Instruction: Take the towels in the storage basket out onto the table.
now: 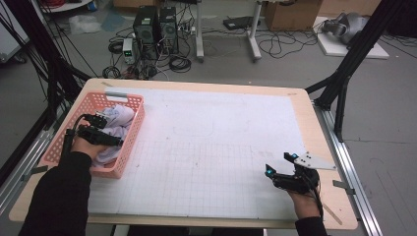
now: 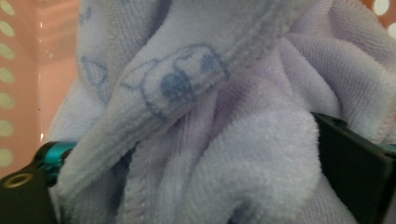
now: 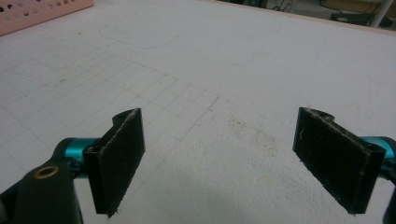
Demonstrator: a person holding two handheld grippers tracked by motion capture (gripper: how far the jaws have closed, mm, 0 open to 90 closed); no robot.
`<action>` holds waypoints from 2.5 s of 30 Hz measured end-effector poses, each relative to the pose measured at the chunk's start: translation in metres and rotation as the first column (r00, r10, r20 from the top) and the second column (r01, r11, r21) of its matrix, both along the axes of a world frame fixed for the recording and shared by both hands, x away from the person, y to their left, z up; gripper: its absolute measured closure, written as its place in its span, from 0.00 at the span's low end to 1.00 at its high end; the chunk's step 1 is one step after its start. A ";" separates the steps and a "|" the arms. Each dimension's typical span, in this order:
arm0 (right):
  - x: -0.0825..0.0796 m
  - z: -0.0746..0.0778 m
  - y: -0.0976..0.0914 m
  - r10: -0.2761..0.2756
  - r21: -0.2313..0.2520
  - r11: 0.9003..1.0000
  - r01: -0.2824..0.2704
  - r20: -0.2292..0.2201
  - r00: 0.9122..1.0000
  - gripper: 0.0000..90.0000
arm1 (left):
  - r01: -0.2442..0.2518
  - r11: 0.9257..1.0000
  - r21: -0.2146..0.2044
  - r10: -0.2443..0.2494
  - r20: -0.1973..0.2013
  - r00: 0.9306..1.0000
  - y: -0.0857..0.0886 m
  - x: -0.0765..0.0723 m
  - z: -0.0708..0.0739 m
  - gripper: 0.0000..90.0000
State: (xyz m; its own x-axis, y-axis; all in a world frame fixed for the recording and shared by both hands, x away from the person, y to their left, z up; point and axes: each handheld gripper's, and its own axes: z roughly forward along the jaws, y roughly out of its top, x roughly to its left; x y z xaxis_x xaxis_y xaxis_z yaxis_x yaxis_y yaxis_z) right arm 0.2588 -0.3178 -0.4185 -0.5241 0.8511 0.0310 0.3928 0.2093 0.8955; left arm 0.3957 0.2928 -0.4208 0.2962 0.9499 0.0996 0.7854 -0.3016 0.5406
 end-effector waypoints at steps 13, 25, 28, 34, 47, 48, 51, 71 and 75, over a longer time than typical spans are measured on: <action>-0.002 0.002 -0.001 -0.014 0.004 1.000 0.014 0.007 1.000 0.18 | -0.031 0.998 -0.060 0.032 0.022 0.999 0.007 -0.003 0.008 0.62; -0.002 0.001 -0.003 -0.023 0.007 1.000 0.023 0.005 1.000 0.18 | -0.068 0.984 -0.163 0.090 0.132 0.987 0.016 -0.011 0.019 0.68; -0.002 0.002 -0.003 -0.023 0.007 1.000 0.023 0.006 1.000 0.18 | -0.073 0.975 -0.211 0.111 0.171 0.979 0.020 -0.014 0.022 0.68; -0.002 0.001 -0.003 -0.024 0.004 1.000 0.024 0.007 1.000 0.18 | -0.057 0.955 -0.290 0.143 0.286 0.948 0.026 -0.023 0.031 0.68; -0.002 0.002 -0.002 -0.026 0.010 1.000 0.026 0.005 1.000 0.18 | 0.043 0.918 -0.395 0.192 0.536 0.822 0.032 -0.044 0.063 0.68; -0.002 0.002 -0.002 -0.026 0.010 1.000 0.026 0.005 1.000 0.18 | 0.043 0.918 -0.395 0.192 0.536 0.822 0.032 -0.044 0.063 0.68; -0.002 0.002 -0.002 -0.027 0.010 1.000 0.027 0.006 1.000 0.18 | 0.072 0.915 -0.398 0.190 0.581 0.791 0.031 -0.049 0.075 0.68; -0.003 0.002 -0.001 -0.024 0.010 1.000 0.024 0.004 1.000 0.18 | 0.233 0.897 -0.375 0.131 0.730 0.671 0.016 -0.070 0.126 0.68; -0.003 0.002 -0.001 -0.024 0.010 1.000 0.024 0.006 1.000 0.18 | 0.274 0.893 -0.358 0.104 0.755 0.648 0.007 -0.073 0.136 0.68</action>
